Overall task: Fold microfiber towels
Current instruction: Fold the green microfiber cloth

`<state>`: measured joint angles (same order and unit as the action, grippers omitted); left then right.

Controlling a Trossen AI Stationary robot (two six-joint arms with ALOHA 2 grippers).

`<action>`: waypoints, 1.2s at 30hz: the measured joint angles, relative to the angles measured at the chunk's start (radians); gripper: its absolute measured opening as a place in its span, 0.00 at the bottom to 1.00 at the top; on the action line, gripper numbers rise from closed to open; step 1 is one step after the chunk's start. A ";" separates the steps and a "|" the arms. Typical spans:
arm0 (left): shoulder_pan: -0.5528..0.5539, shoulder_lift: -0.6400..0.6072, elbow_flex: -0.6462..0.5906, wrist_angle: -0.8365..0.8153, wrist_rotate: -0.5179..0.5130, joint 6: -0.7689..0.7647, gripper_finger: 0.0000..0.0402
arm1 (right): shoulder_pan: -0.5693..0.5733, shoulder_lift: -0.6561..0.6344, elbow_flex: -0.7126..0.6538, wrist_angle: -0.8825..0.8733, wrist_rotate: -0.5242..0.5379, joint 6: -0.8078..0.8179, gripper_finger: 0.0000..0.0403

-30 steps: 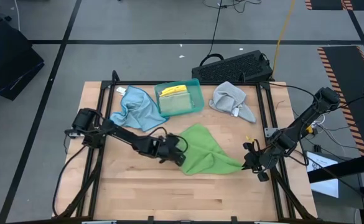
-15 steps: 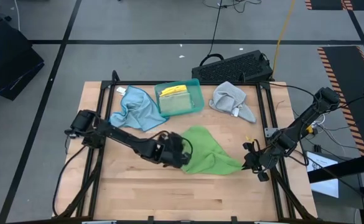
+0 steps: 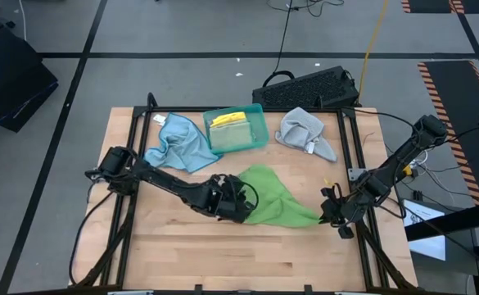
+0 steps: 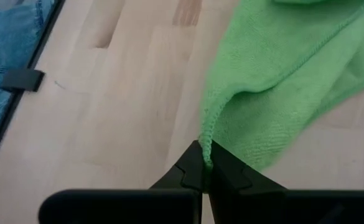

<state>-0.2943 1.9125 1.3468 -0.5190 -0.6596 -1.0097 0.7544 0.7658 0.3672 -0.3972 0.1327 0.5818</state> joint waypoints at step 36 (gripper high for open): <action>0.129 -0.002 -0.248 0.047 0.105 0.662 0.54 | 0.026 0.000 0.000 -0.012 -0.002 -0.019 0.01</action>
<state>-0.1654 1.9110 1.0985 -0.4722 -0.5543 -0.3476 0.7807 0.7662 0.3672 -0.4091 0.1307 0.5625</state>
